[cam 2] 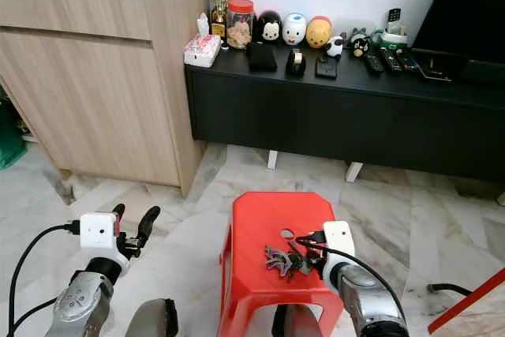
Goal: Hang keys on a hook
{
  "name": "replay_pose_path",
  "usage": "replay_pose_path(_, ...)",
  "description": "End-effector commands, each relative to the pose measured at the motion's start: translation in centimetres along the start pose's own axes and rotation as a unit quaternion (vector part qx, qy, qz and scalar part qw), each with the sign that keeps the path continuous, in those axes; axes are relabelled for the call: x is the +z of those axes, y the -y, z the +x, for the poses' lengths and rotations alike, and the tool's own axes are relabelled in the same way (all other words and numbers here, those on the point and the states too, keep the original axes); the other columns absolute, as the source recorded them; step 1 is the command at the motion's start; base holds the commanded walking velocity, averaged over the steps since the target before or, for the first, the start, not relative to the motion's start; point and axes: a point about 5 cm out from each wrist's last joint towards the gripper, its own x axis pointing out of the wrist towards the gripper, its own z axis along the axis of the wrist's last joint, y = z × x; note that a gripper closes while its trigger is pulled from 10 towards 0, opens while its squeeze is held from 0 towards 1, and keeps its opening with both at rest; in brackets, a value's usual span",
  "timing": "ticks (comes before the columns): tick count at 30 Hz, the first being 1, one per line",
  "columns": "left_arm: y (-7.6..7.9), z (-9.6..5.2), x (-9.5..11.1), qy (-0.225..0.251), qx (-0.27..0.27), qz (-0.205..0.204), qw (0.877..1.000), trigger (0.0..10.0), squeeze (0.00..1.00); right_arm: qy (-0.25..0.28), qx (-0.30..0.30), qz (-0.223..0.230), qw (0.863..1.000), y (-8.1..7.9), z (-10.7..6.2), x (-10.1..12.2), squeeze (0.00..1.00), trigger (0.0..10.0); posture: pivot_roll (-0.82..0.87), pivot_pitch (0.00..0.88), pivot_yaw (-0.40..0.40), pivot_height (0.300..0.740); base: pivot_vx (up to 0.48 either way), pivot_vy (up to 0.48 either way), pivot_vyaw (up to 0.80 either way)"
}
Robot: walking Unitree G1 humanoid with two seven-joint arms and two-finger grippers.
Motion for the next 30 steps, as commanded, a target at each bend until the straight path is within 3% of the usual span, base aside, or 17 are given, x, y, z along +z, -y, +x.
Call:
replay_pose_path(1,0.1,-0.1,0.0,0.004,0.001,0.001,1.0,10.0,0.0,0.006,0.009,-0.004,1.0,-0.1,0.1,0.5,0.0,10.0,0.08,0.0,-0.124,0.59,0.0,0.0,0.0)
replay_pose_path(11,0.3,0.0,0.0,0.006,0.003,-0.002,1.0,10.0,0.0,-0.022,-0.003,0.006,1.0,0.2,0.5,-0.9,0.0,10.0,0.08,0.0,-0.126,0.59,0.0,0.0,0.0)
replay_pose_path(16,0.4,0.0,0.0,0.008,0.004,-0.003,1.0,10.0,0.0,0.009,-0.008,0.018,1.0,0.3,0.8,0.0,0.0,10.0,0.08,0.0,-0.127,0.59,0.0,0.0,0.0)
replay_pose_path(18,0.4,-0.2,0.1,0.009,0.005,-0.003,1.0,10.0,0.0,0.051,0.003,0.025,0.998,0.0,0.9,1.1,0.0,10.0,0.08,0.0,-0.13,0.59,0.0,0.0,0.0)
replay_pose_path(23,0.3,-0.5,0.0,0.009,0.006,-0.002,1.0,10.0,0.0,0.074,0.014,0.025,0.997,-0.5,0.9,1.7,0.0,10.0,0.08,0.0,-0.13,0.59,0.0,0.0,0.0)
replay_pose_path(30,0.5,-1.0,-0.2,0.004,0.005,-0.003,1.0,10.0,0.0,0.046,0.005,0.019,0.999,-0.4,1.1,0.5,0.0,10.0,0.07,0.0,-0.127,0.59,0.0,0.0,0.0)
